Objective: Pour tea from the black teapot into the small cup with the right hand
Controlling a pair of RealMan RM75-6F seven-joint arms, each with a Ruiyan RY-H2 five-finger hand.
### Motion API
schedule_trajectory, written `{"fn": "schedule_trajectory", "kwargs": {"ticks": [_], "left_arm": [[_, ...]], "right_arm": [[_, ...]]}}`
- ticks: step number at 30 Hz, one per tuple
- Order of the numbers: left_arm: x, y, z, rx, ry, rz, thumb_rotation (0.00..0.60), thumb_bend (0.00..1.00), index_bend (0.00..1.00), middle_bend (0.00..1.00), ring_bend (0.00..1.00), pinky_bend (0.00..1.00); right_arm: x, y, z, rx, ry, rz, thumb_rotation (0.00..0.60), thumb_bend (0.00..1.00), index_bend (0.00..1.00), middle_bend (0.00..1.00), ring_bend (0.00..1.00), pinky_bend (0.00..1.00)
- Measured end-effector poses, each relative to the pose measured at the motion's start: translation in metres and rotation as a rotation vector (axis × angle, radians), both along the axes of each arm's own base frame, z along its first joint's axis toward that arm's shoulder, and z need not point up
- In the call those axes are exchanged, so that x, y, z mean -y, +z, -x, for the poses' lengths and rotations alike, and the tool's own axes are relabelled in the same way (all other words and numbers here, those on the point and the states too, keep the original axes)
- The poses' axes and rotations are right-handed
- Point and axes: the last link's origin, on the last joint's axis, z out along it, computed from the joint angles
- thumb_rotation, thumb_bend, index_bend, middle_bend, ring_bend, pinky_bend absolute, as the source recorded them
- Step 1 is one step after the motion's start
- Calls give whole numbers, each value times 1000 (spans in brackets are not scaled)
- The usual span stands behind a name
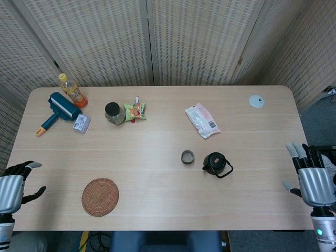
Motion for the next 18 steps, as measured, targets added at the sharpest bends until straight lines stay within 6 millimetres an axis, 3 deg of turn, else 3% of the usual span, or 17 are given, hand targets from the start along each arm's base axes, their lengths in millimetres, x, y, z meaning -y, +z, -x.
{"fn": "schedule_trajectory", "kwargs": {"ticks": [9, 12, 18], "left_arm": [[3, 1, 2, 3, 3, 0, 600, 183, 310, 287, 290, 266], [3, 2, 1, 8, -2, 0, 600, 183, 310, 287, 291, 266], [2, 2, 2, 8, -8, 4, 600, 183, 310, 287, 291, 266]], "right_arm": [[1, 1, -4, 22, 14, -24, 600, 0, 0, 170, 1, 33], [2, 1, -7, 22, 25, -33, 600, 0, 16, 210, 69, 33], [8, -6, -13, 19, 50, -74, 600, 0, 191, 272, 157, 32]]}}
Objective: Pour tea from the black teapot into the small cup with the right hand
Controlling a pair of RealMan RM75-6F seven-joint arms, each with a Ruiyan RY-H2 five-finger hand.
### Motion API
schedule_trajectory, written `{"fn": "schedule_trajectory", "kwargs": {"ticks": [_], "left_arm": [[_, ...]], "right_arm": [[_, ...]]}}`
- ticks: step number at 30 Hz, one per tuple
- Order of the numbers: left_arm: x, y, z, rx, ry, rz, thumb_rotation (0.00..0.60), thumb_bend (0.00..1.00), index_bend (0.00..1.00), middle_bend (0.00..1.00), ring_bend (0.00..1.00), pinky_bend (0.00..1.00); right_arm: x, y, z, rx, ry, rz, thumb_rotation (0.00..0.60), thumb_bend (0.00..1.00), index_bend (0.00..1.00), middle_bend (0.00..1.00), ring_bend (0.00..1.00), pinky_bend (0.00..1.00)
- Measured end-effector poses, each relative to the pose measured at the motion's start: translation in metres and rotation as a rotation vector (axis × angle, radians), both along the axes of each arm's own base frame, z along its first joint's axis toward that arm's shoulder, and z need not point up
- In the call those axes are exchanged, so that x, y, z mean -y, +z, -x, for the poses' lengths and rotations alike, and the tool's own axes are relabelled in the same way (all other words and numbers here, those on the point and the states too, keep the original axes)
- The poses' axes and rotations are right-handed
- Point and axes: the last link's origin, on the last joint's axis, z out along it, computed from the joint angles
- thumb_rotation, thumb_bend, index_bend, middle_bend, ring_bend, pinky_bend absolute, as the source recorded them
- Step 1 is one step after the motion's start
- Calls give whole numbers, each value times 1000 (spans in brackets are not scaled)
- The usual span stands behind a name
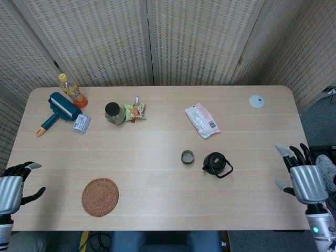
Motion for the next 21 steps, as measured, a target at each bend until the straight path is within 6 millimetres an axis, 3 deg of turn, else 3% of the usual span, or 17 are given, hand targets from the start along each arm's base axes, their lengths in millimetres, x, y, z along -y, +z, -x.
{"fn": "schedule_trajectory", "kwargs": {"ticks": [9, 15, 17, 19, 21], "left_arm": [[2, -1, 2, 2, 8, 6, 600, 183, 311, 287, 291, 266], [4, 0, 3, -1, 16, 9, 600, 183, 317, 287, 290, 266], [4, 0, 4, 1, 17, 11, 600, 183, 317, 287, 290, 266], [5, 0, 4, 1, 17, 12, 600, 183, 317, 287, 291, 266], [5, 0, 4, 3, 15, 10, 600, 183, 317, 287, 291, 266]], "right_arm": [[17, -26, -19, 18, 80, -108, 600, 0, 225, 296, 242, 32], [27, -46, -31, 33, 112, -182, 590, 0, 308, 402, 311, 29], [30, -52, -35, 34, 119, -200, 498, 0, 310, 402, 311, 11], [32, -56, -37, 45, 115, -221, 341, 0, 310, 381, 304, 0], [33, -61, -40, 59, 105, -247, 245, 0, 314, 361, 283, 0]]}}
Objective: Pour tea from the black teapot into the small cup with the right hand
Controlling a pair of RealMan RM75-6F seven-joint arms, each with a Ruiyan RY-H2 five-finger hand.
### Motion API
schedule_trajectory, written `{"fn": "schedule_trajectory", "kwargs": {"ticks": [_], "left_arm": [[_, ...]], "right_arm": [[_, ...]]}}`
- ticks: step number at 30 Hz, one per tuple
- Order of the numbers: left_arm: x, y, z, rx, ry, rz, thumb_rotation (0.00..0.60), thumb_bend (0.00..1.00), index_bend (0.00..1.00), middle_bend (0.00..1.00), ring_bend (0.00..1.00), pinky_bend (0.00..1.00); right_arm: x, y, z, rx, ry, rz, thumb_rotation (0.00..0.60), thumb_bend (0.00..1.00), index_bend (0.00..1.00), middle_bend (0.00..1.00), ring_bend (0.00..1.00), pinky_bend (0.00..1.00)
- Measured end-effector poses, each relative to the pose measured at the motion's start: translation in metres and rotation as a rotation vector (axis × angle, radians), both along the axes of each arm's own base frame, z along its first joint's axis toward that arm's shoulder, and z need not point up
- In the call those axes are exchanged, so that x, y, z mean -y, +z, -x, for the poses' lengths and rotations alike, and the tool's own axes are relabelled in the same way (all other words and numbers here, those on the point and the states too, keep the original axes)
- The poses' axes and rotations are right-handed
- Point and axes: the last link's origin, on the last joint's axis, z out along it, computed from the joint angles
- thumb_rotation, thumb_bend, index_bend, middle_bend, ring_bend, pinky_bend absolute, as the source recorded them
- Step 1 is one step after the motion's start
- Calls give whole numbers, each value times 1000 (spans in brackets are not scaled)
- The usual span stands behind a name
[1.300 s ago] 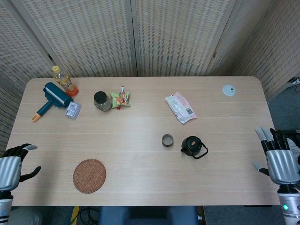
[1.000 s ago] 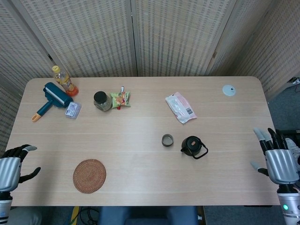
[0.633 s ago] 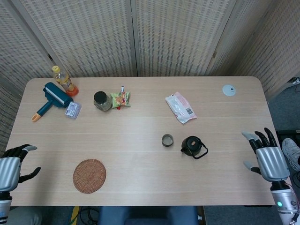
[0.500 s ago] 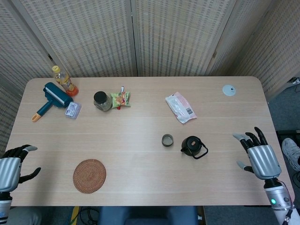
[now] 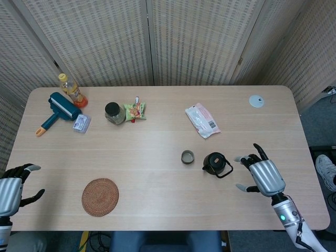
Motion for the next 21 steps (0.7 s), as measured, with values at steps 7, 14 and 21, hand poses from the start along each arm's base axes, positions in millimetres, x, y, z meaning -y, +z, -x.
{"fn": "schedule_trajectory", "kwargs": {"ticks": [7, 14, 21], "left_arm": [[0, -1, 0, 10, -7, 2, 600, 183, 317, 287, 291, 266], [-1, -3, -2, 14, -16, 5, 600, 183, 317, 287, 291, 266], [0, -2, -1, 16, -14, 0, 600, 183, 317, 287, 290, 263]], "right_arm": [[6, -11, -7, -30, -5, -14, 119, 0, 336, 371, 264, 0], [18, -24, -14, -4, -1, -43, 110, 0, 402, 453, 316, 0], [25, -38, -15, -20, 13, -70, 111, 0, 444, 490, 346, 0]]}}
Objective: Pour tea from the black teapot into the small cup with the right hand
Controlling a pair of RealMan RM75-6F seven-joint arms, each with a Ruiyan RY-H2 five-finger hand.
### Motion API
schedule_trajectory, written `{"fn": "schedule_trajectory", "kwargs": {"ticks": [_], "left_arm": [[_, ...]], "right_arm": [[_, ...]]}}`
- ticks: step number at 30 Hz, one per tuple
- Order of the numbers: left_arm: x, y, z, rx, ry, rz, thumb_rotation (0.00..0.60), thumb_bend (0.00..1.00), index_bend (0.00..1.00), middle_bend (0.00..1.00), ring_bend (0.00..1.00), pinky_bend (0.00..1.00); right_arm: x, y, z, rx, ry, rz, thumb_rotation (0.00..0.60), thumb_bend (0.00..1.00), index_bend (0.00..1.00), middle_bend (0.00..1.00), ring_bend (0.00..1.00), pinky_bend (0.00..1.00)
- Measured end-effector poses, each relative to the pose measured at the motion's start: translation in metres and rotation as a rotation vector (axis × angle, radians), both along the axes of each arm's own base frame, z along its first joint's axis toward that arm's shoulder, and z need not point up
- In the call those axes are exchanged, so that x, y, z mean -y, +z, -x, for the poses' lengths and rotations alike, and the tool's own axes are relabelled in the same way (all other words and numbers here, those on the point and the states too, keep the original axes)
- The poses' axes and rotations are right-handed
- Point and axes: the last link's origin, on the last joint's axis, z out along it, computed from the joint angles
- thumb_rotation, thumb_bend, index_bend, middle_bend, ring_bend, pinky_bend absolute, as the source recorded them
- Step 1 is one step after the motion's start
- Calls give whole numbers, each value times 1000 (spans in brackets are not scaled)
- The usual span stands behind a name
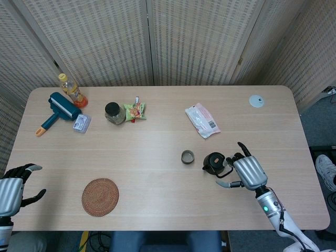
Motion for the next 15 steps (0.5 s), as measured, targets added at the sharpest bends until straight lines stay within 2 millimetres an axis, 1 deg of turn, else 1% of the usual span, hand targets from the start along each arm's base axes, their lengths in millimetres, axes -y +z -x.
{"fn": "schedule_trajectory", "kwargs": {"ticks": [8, 15], "left_arm": [[0, -1, 1, 2, 4, 4, 600, 183, 317, 287, 290, 259], [2, -1, 3, 3, 9, 0, 600, 183, 317, 287, 290, 259]], "right_arm": [[8, -19, 2, -26, 9, -32, 108, 0, 449, 492, 346, 0], [10, -34, 6, -57, 20, -68, 108, 0, 456, 497, 352, 0]]}}
